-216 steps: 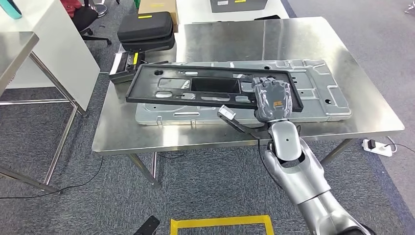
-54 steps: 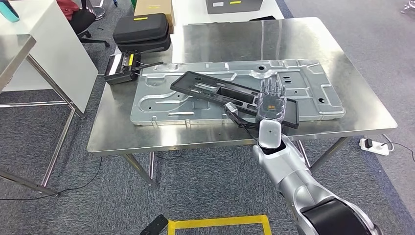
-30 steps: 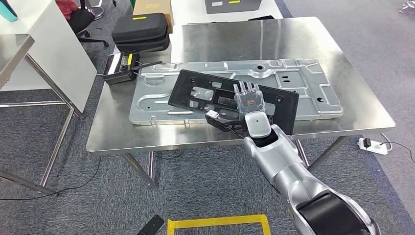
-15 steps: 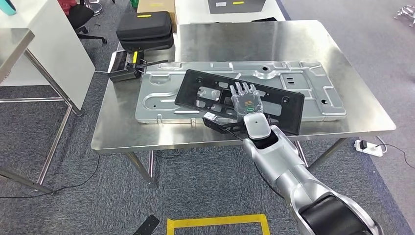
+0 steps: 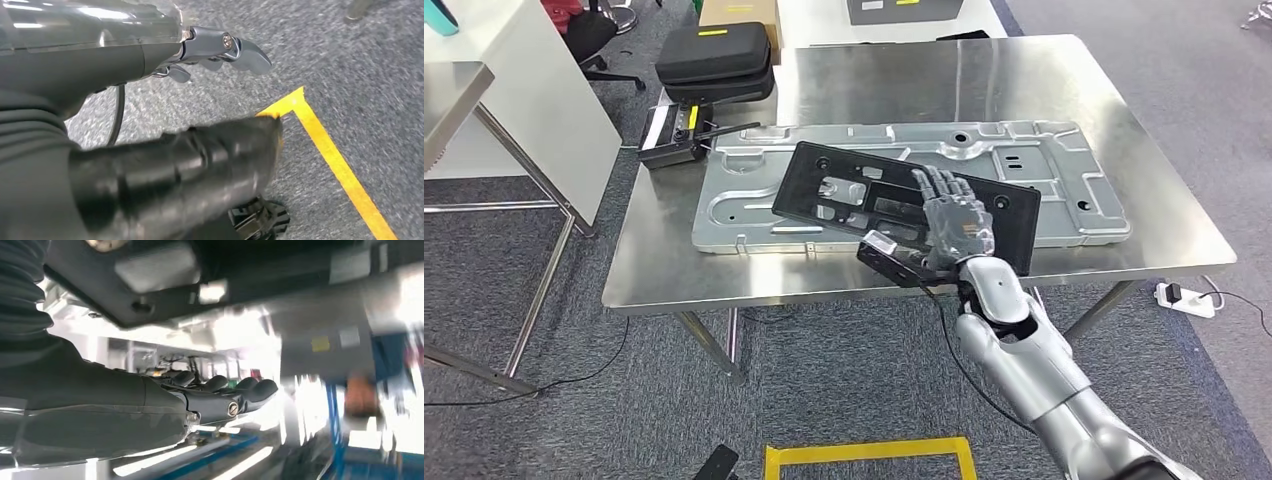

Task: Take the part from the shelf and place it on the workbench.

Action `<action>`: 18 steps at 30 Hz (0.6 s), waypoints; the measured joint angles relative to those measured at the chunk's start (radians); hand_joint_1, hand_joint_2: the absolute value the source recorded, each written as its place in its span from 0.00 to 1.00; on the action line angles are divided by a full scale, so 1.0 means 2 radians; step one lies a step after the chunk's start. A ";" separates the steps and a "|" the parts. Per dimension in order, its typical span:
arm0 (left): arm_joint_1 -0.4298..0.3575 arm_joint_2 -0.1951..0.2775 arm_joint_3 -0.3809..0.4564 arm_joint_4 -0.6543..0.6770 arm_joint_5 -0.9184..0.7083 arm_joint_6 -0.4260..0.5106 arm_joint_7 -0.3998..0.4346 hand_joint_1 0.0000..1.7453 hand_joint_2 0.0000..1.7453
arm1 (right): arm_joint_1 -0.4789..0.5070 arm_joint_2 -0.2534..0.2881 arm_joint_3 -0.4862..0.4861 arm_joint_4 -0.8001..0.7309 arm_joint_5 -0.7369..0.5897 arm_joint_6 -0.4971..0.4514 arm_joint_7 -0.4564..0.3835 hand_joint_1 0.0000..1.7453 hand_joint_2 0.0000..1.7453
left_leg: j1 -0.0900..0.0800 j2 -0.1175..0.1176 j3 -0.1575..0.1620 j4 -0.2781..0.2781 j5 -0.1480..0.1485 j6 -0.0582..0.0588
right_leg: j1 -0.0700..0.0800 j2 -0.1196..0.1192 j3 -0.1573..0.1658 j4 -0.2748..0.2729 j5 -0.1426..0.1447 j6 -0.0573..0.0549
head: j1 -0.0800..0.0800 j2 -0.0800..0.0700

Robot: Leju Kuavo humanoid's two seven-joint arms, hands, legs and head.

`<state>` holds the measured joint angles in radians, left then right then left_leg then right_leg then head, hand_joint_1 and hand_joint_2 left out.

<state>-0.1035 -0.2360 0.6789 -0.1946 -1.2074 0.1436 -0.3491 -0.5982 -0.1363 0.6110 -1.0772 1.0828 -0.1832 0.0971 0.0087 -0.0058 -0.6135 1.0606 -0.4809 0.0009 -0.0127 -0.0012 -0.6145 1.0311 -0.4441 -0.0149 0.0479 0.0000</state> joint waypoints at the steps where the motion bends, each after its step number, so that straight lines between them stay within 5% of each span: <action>1: 0.002 0.001 0.002 0.000 0.004 0.003 -0.002 0.00 0.00 | 0.021 -0.006 -0.010 -0.028 -0.005 -0.034 -0.007 0.00 1.00 | 0.001 0.001 -0.009 0.023 -0.014 -0.002 | -0.001 -0.001 0.002 -0.001 0.000 -0.002 | 0.000 0.000; 3: 0.007 0.002 0.008 0.000 0.010 0.009 -0.007 0.00 0.00 | 0.078 -0.011 -0.034 -0.088 -0.001 -0.117 -0.023 0.00 1.00 | 0.002 0.001 -0.036 0.086 -0.044 -0.005 | 0.000 -0.004 0.003 -0.001 -0.002 -0.005 | 0.000 0.000; 5: 0.013 0.003 0.013 0.000 0.015 0.015 -0.011 0.00 0.00 | 0.152 -0.004 -0.061 -0.158 0.009 -0.198 -0.057 0.00 1.00 | 0.003 0.001 -0.049 0.115 -0.049 -0.007 | 0.000 -0.006 0.006 -0.001 -0.004 -0.006 | 0.000 0.000; 8: 0.018 0.004 0.020 0.000 0.017 0.025 -0.013 0.00 0.00 | 0.250 0.031 -0.115 -0.255 0.006 -0.252 -0.145 0.00 1.00 | 0.002 0.001 -0.010 0.038 -0.007 -0.003 | 0.000 -0.004 0.010 0.001 -0.009 -0.004 | 0.000 0.000; 10: 0.018 0.004 0.023 0.000 0.017 0.029 -0.013 0.00 0.00 | 0.289 0.055 -0.148 -0.300 0.000 -0.258 -0.180 0.00 1.00 | 0.001 0.000 0.015 -0.010 0.006 0.000 | 0.002 -0.002 0.011 0.002 -0.011 0.001 | 0.000 0.000; 14: 0.019 0.004 0.026 0.000 0.016 0.035 -0.011 0.00 0.00 | 0.332 0.083 -0.190 -0.350 -0.023 -0.259 -0.216 0.00 1.00 | -0.001 0.000 0.021 -0.022 0.007 0.010 | 0.001 0.000 0.010 0.004 -0.013 0.012 | 0.000 0.000; 16: 0.019 0.003 0.027 0.000 0.017 0.041 -0.009 0.00 0.00 | 0.349 0.101 -0.210 -0.367 -0.054 -0.259 -0.255 0.00 1.00 | 0.000 0.001 0.022 -0.026 0.011 0.016 | 0.000 0.001 -0.001 0.033 -0.034 0.017 | 0.000 0.000; 18: 0.019 0.003 0.030 0.000 0.017 0.046 -0.009 0.00 0.00 | 0.369 0.118 -0.227 -0.381 -0.083 -0.259 -0.287 0.00 1.00 | 0.000 0.001 0.021 -0.027 0.012 0.019 | 0.000 0.001 -0.028 0.095 -0.069 0.019 | 0.000 0.000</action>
<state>-0.0646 -0.2293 0.7386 -0.1946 -1.1727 0.2360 -0.3665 0.1401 0.1000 0.1567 -1.8389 0.9162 -0.7010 -0.4763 0.0085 -0.0029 -0.5716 1.0071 -0.4578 0.0394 -0.0132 0.0000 -0.6704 1.2205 -0.5813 0.0236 0.0484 -0.0001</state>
